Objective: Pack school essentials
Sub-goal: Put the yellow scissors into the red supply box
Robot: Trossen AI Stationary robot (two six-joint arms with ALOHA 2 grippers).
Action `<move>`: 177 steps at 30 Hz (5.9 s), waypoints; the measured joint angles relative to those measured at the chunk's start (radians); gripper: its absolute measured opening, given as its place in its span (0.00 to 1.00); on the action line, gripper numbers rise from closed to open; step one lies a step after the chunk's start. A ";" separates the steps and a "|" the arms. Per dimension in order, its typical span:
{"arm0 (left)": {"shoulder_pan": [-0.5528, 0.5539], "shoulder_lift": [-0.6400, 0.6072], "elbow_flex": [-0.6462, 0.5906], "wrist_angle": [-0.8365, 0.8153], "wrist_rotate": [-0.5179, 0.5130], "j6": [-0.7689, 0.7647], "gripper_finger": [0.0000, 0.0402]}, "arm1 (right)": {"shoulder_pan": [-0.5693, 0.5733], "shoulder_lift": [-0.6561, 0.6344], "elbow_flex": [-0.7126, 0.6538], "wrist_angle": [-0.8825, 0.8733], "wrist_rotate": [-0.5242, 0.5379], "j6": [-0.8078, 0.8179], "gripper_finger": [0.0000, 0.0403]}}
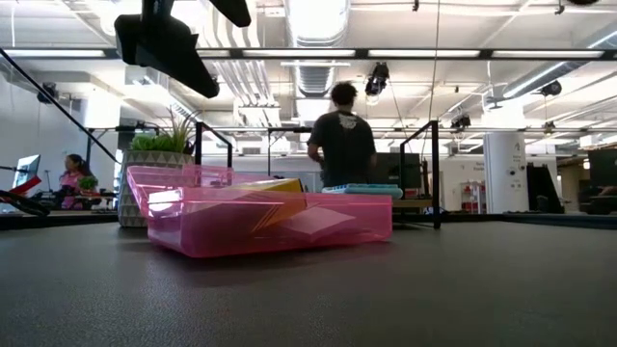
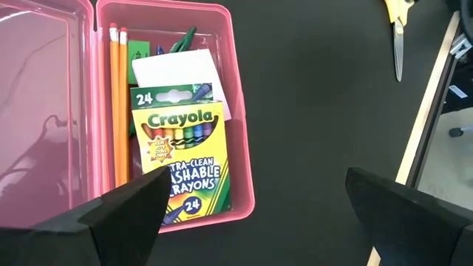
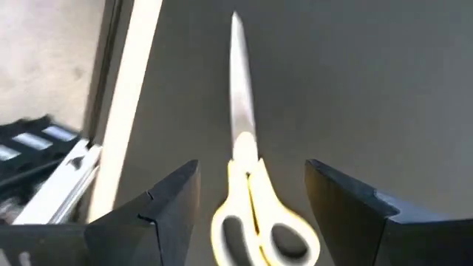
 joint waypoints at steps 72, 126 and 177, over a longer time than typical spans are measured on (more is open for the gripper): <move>0.004 -0.144 -0.002 -0.087 0.036 0.026 0.97 | -0.350 -0.003 0.149 -0.082 0.358 -0.366 0.21; 0.004 -0.307 -0.003 -0.194 0.039 0.026 0.97 | -0.598 0.430 0.522 0.104 0.171 -1.032 0.13; 0.004 -0.307 -0.005 -0.190 0.038 -0.002 0.97 | -0.524 0.482 0.525 0.155 -0.015 -0.804 0.08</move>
